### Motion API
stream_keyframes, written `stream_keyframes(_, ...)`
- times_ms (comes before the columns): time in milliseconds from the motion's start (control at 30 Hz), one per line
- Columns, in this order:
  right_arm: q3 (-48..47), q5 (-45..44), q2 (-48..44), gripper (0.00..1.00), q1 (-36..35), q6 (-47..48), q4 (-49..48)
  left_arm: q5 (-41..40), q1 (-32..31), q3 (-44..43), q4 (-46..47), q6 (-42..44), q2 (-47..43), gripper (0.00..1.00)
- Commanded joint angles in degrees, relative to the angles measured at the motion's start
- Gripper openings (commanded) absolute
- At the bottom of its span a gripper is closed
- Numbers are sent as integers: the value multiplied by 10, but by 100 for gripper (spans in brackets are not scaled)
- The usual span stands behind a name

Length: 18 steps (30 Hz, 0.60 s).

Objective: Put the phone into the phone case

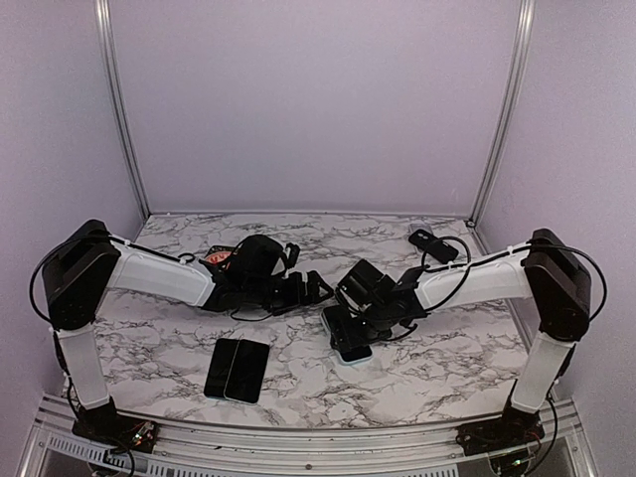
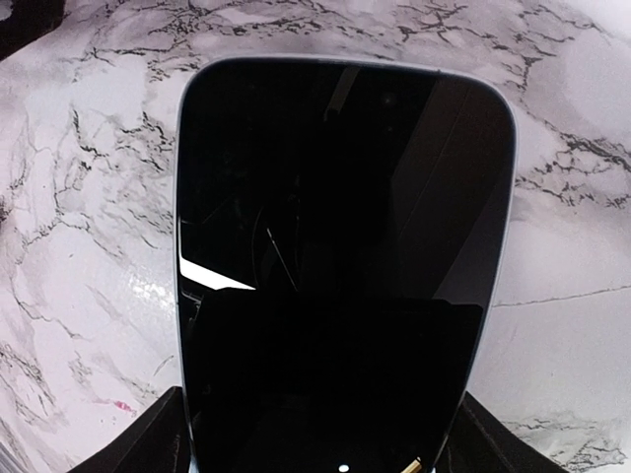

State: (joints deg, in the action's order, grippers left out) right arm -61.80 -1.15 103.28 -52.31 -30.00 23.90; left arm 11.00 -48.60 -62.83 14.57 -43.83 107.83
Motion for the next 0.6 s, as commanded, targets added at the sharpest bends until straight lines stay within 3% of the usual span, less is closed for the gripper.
stream_keyframes(0,13,-5,-31,0,2,-11,-69,46,8,24,120,-99,33,99)
stream_keyframes(167,32,-23,-60,0,2,-27,-91,72,9,30,186,-172,65,94)
stream_keyframes(433,46,-30,-68,0,3,-39,-116,56,-3,20,194,-176,80,90)
stream_keyframes(500,45,-27,-71,0,2,-36,-125,62,-7,14,197,-178,89,83)
stream_keyframes(567,40,-29,-72,0,2,-30,-124,67,-8,10,203,-179,95,70)
